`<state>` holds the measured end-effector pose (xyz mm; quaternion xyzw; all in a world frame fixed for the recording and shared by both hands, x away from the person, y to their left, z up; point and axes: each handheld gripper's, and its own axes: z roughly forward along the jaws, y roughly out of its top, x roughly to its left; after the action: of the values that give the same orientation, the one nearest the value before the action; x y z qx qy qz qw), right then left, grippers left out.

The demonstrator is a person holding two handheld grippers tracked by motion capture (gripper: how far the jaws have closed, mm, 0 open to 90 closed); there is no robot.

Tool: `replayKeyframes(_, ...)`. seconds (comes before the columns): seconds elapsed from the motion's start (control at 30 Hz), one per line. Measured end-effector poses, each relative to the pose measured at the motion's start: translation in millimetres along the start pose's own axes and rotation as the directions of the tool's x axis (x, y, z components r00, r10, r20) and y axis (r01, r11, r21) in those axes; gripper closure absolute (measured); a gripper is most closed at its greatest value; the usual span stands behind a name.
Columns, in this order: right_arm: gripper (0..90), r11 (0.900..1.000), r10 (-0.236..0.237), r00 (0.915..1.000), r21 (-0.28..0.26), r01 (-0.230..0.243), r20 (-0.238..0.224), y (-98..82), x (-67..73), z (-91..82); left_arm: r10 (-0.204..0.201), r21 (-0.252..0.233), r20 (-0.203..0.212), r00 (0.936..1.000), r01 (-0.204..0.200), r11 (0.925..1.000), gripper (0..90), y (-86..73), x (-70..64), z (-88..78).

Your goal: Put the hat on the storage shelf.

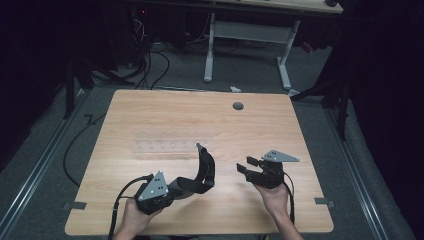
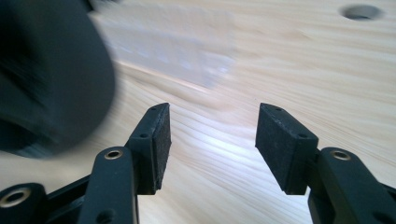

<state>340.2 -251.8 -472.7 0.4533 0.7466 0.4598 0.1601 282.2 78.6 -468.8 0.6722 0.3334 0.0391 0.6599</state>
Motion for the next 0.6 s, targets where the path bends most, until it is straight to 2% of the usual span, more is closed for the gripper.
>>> replayKeyframes(0.1,45.0,0.999,-0.003,0.9971,0.034,0.0,0.076,-9.5,-11.0,4.7,-0.014,-0.016,-0.003,0.9999,0.014,0.9998,86.1,4.2,3.2,-3.0)
replayKeyframes(0.2,44.8,0.998,0.008,0.9902,0.064,-0.017,0.139,-17.1,-21.6,8.5,-0.045,-0.045,-0.005,0.999,0.045,0.998,86.1,9.2,6.3,-6.1)
replayKeyframes(0.33,44.4,0.997,-0.001,0.9749,0.081,-0.017,0.222,-24.5,-33.2,12.6,-0.065,-0.075,-0.003,0.9979,0.065,0.9951,86.1,16.8,10.5,-10.7)
replayKeyframes(0.4,44.1,0.995,-0.01,0.9642,0.096,-0.017,0.265,-27.6,-37.6,15.3,-0.077,-0.087,-0.002,0.997,0.077,0.9932,86.1,20.6,12.6,-12.3)
replayKeyframes(0.5,43.6,0.993,-0.021,0.9517,0.117,-0.016,0.306,-31.5,-42.7,18.3,-0.085,-0.101,-0.005,0.9964,0.084,0.9913,86.1,25.3,15.7,-14.8)
replayKeyframes(0.6,42.9,0.99,-0.032,0.9433,0.137,-0.014,0.33,-34.4,-45.6,19.6,-0.094,-0.109,-0.007,0.9955,0.093,0.9897,86.1,29.6,18.6,-17.2)
